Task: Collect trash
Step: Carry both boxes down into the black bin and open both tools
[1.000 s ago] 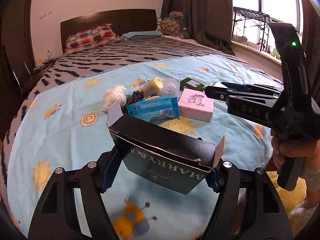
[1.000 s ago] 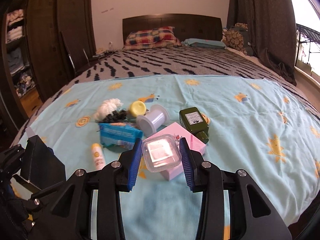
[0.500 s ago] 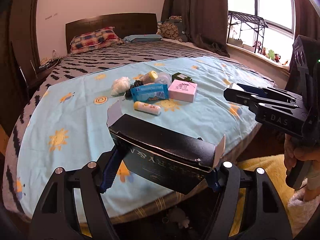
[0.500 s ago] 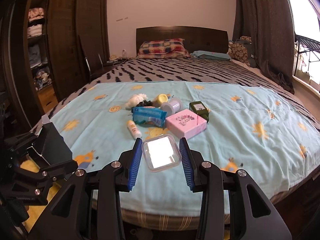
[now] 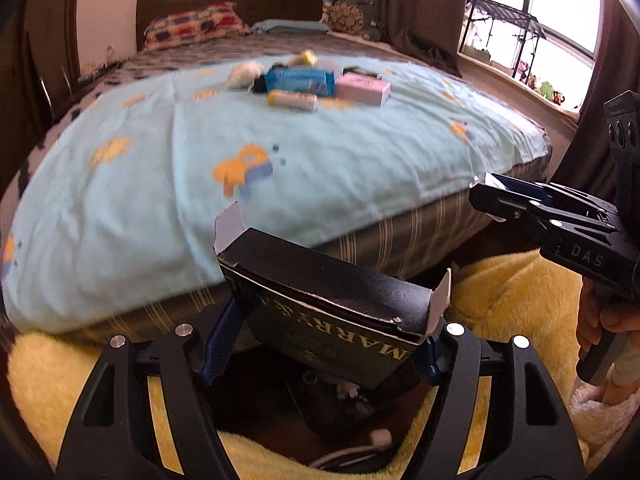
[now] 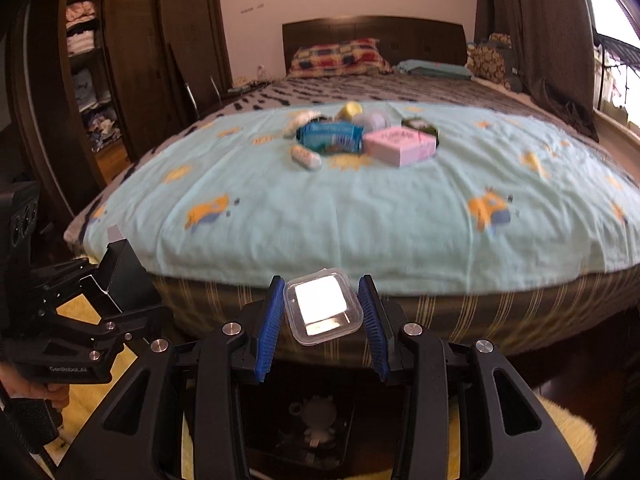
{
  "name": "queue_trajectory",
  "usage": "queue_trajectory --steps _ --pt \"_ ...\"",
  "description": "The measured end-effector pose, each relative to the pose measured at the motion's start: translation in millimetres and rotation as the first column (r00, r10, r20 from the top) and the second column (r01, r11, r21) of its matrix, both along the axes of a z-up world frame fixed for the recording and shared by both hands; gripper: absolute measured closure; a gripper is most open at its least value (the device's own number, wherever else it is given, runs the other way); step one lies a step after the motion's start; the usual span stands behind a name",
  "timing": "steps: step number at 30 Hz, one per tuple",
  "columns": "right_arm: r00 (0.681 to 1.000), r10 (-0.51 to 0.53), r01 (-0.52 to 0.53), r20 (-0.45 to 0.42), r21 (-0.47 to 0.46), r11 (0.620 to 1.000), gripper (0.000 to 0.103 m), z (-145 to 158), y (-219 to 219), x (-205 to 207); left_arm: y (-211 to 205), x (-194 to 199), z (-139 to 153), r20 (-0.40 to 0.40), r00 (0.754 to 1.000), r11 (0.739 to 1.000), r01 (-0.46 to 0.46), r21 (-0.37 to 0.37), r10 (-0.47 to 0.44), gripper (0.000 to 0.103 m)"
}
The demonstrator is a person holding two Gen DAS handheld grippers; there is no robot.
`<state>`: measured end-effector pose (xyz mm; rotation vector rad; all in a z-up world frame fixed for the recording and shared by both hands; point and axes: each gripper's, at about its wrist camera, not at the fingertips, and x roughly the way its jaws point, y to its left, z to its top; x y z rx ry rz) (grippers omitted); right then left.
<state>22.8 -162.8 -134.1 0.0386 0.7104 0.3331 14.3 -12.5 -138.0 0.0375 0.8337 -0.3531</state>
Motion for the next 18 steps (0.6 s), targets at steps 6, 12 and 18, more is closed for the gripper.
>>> queue_trajectory --steps 6,12,18 --pt "0.992 0.017 -0.011 -0.129 0.041 0.999 0.064 -41.1 5.9 -9.6 2.8 -2.3 -42.3 -0.126 0.992 1.000 -0.014 0.005 0.015 0.035" --pt "0.973 0.000 0.008 -0.230 0.033 0.999 0.064 -77.4 11.7 -4.4 -0.7 5.7 -83.4 -0.245 0.968 0.999 -0.044 0.013 0.046 0.035" --pt "0.951 0.000 0.010 -0.309 0.032 0.999 0.064 -109.2 18.0 -0.1 -5.5 16.1 -112.2 -0.305 0.949 0.997 -0.064 0.041 0.074 0.035"
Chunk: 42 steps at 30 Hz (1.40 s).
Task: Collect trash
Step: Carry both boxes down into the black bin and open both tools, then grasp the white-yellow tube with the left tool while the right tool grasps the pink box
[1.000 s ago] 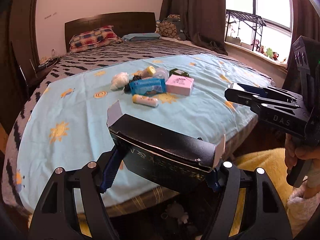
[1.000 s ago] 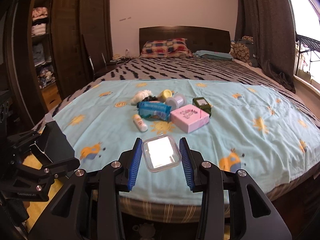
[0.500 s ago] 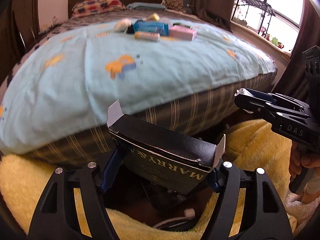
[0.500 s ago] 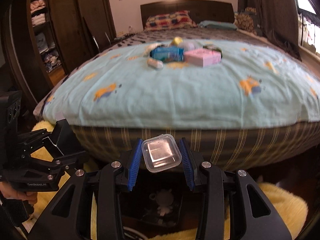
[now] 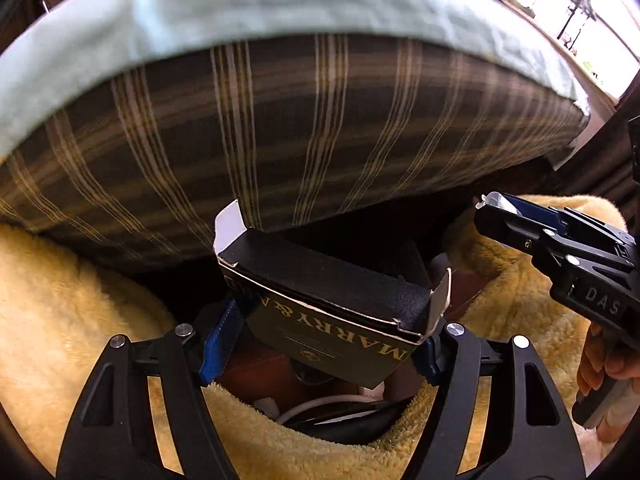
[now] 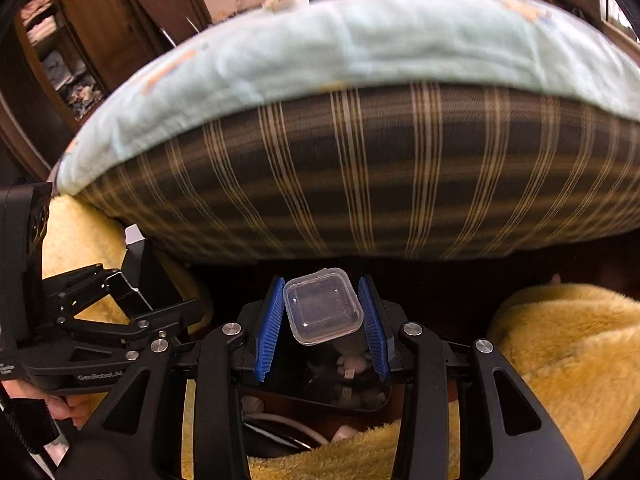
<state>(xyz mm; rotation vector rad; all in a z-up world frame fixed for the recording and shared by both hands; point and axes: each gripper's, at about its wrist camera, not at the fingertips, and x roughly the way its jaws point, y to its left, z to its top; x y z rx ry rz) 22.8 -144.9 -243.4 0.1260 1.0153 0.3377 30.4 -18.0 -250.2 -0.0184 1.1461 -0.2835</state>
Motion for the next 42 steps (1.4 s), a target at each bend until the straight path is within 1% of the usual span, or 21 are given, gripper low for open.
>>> queue_trajectory --steps 4,8,10,14,15,16,17,18,19,24,28,32,35,38,42 --pt "0.998 -0.001 0.001 -0.059 0.000 1.000 0.064 -21.4 2.4 4.5 -2.4 5.7 -22.1 -0.059 0.998 1.000 -0.010 0.014 0.011 0.035" --pt "0.994 0.004 -0.003 -0.110 0.009 1.000 0.064 -40.1 8.4 8.6 -1.4 9.4 -33.8 -0.095 0.995 1.000 -0.016 0.019 0.018 0.035" --pt "0.992 0.008 -0.006 -0.123 0.019 1.000 0.064 -44.2 11.1 9.2 -0.4 10.2 -36.5 -0.102 0.995 1.000 -0.012 0.015 0.013 0.035" --pt "0.993 0.010 -0.007 -0.120 0.022 1.000 0.063 -48.5 13.3 5.3 -2.6 11.3 -38.0 -0.111 0.994 1.000 -0.011 0.006 0.011 0.035" --pt "0.993 0.007 -0.005 -0.121 0.021 1.000 0.063 -48.1 13.7 6.0 -1.9 11.5 -39.3 -0.114 0.993 1.000 -0.012 0.004 0.013 0.034" --pt "0.992 0.005 -0.003 -0.124 0.021 1.000 0.062 -45.4 14.9 8.4 -0.5 12.1 -39.7 -0.117 0.993 1.000 -0.014 0.002 0.014 0.029" --pt "0.992 0.002 0.001 -0.124 0.025 1.000 0.057 -45.5 14.7 8.1 -0.3 9.8 -41.5 -0.116 0.993 1.000 -0.017 0.002 0.017 0.025" --pt "0.992 -0.001 0.004 -0.123 0.026 1.000 0.054 -44.3 15.0 9.2 2.2 7.2 -43.5 -0.115 0.993 1.000 -0.019 0.004 0.019 0.025" --pt "0.992 -0.003 0.007 -0.123 0.025 1.000 0.049 -40.6 14.1 12.8 2.8 6.9 -43.0 -0.112 0.993 1.000 -0.021 0.007 0.021 0.023" --pt "0.993 -0.014 0.017 -0.117 0.020 1.000 0.046 -28.8 2.2 23.7 5.8 9.9 -33.5 -0.091 0.996 1.000 -0.020 0.014 0.021 0.019" --pt "0.995 -0.028 0.030 -0.100 0.020 0.999 0.038 -14.7 -11.9 22.8 6.0 9.8 -23.9 -0.067 0.998 1.000 -0.016 0.021 0.018 0.016" --pt "0.996 -0.044 0.048 -0.080 0.048 0.998 0.029 4.4 -30.2 22.8 8.6 8.5 -7.6 -0.026 1.000 1.000 -0.015 0.025 0.016 0.013" --pt "0.997 -0.053 0.056 -0.049 0.056 0.997 0.026 21.5 -40.1 24.3 15.0 4.3 8.9 0.020 0.999 1.000 -0.026 0.016 0.026 0.009" --pt "0.998 -0.070 0.070 -0.006 0.055 0.996 0.026 44.1 -52.7 25.2 19.3 1.7 26.6 0.064 0.997 0.999 -0.036 0.014 0.035 0.008" --pt "0.991 -0.088 0.084 0.096 0.038 0.996 0.023 84.7 -71.7 28.7 26.0 -0.2 59.3 0.127 0.991 0.999 -0.042 -0.013 0.043 0.008"
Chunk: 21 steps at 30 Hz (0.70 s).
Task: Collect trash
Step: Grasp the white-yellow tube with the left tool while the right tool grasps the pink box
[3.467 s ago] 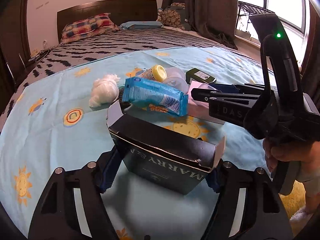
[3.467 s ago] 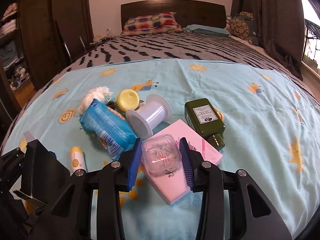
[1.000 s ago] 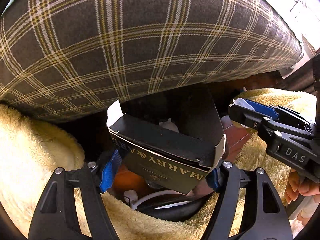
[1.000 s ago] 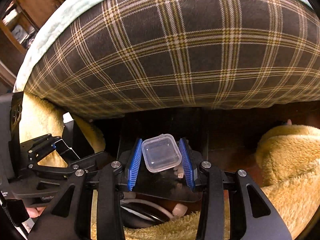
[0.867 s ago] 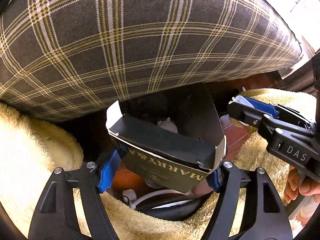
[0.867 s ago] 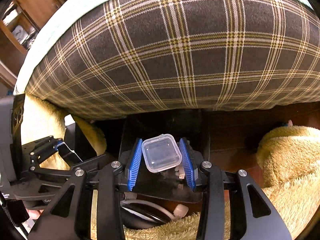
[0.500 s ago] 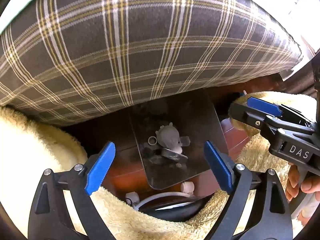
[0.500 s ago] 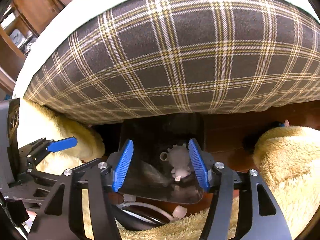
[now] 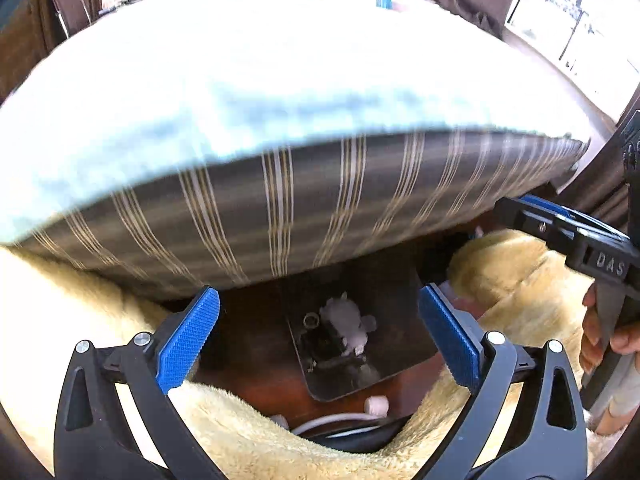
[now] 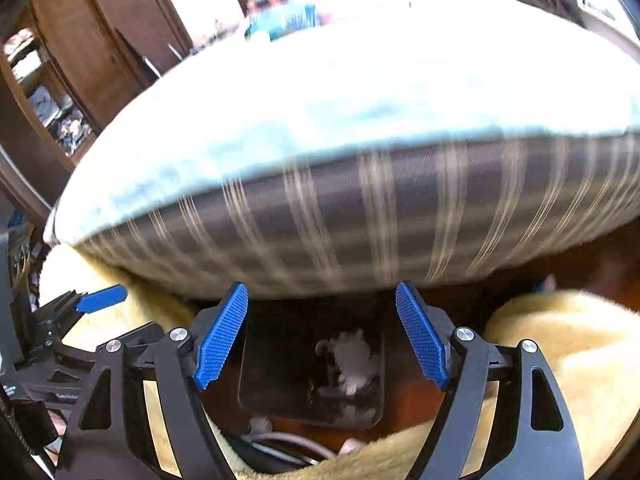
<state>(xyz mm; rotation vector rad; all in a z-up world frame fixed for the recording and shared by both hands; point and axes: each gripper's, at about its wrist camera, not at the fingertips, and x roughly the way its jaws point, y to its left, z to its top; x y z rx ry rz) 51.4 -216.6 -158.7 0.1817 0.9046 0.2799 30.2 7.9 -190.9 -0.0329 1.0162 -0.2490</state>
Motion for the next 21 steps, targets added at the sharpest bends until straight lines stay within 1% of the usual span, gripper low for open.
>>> queue_trajectory --steps 2,4,6,8,11,14,15,18,21 --pt "0.999 -0.011 0.012 0.051 -0.023 1.000 0.020 19.0 -1.4 6.9 2.0 1.7 16.1 0.037 0.999 1.000 0.003 -0.003 -0.003 0.008" --pt "0.995 -0.026 0.030 0.093 -0.045 0.999 0.019 35.7 -5.7 16.7 3.3 6.5 33.8 0.082 0.997 1.000 0.006 0.008 -0.007 0.008" --pt "0.990 -0.036 0.044 0.134 -0.061 0.997 0.017 48.6 -11.2 30.1 3.1 14.5 45.4 0.107 0.994 1.000 0.005 0.023 -0.008 0.008" --pt "0.986 -0.049 0.063 0.161 -0.082 0.995 0.011 55.9 -15.9 51.3 4.6 28.8 58.0 0.131 0.991 0.999 -0.009 0.035 0.004 0.008" --pt "0.983 -0.061 0.079 0.172 -0.102 0.992 0.011 55.3 -19.5 83.4 3.2 53.1 63.7 0.150 0.989 0.999 -0.023 0.041 0.016 0.008" --pt "0.982 -0.083 0.109 0.172 -0.146 0.983 0.011 49.7 -20.6 118.3 -1.9 80.4 61.3 0.133 0.991 0.999 -0.018 0.045 0.012 0.008" --pt "0.982 -0.087 0.113 0.166 -0.150 0.982 0.011 44.1 -18.9 124.6 -3.3 86.1 62.2 0.136 0.991 0.999 -0.016 0.049 0.009 0.008" --pt "0.983 -0.086 0.110 0.160 -0.154 0.982 0.011 41.0 -16.0 147.5 -9.4 109.5 64.5 0.150 0.989 0.998 -0.009 0.061 0.000 0.008" --pt "0.985 -0.083 0.108 0.154 -0.159 0.981 0.011 41.1 -11.5 170.2 -14.7 133.0 64.1 0.140 0.990 0.999 -0.015 0.043 0.009 0.008"
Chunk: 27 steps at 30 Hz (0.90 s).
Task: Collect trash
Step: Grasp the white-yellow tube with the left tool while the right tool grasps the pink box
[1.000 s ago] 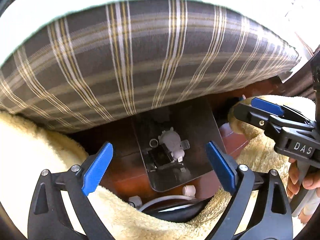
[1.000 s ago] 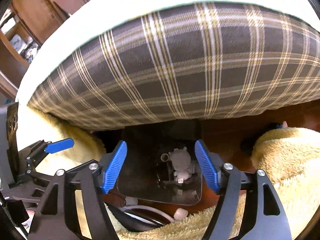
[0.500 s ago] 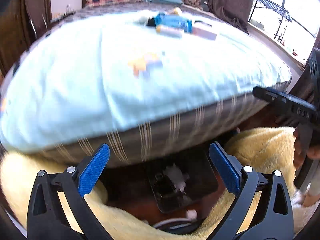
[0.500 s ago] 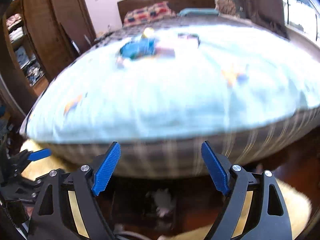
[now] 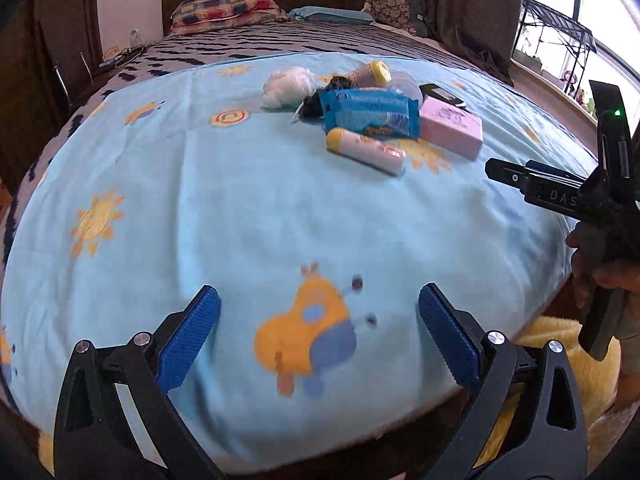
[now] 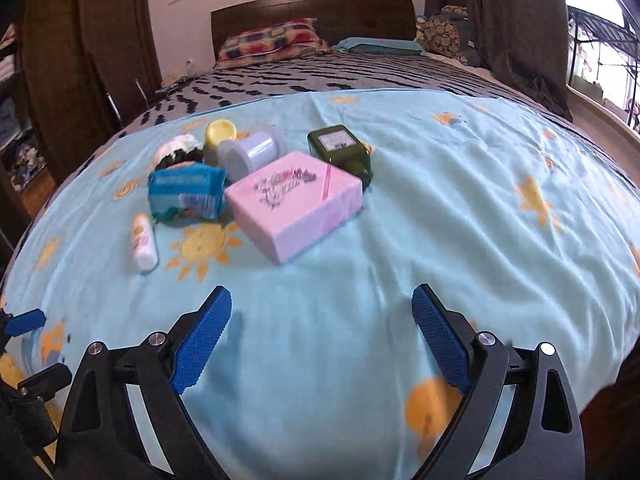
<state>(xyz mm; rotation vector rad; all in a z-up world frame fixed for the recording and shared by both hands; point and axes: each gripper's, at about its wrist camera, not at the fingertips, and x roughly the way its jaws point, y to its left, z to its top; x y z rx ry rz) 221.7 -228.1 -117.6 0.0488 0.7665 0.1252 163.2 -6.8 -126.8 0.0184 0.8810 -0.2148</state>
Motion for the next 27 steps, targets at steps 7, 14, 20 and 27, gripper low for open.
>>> queue_trajectory --steps 7,14,20,27 --pt "0.999 0.015 -0.016 -0.045 -0.034 0.999 0.010 -11.2 14.9 45.5 -16.9 40.5 1.6 -0.021 1.000 0.998 0.000 -0.055 -0.001 0.009" --pt "0.995 0.057 -0.056 -0.079 0.007 0.998 0.010 -10.7 20.2 65.8 -40.6 68.1 3.1 -0.035 0.999 0.998 0.015 -0.068 -0.017 0.009" --pt "0.992 0.069 -0.068 -0.106 0.022 0.997 0.011 -9.7 22.8 84.8 -50.6 89.0 3.1 -0.036 0.999 0.999 0.002 -0.046 -0.004 0.017" --pt "0.995 0.052 -0.051 -0.084 0.015 0.999 0.016 -9.3 25.6 80.8 -48.6 99.3 3.0 -0.030 0.999 1.000 -0.011 -0.023 0.011 0.043"
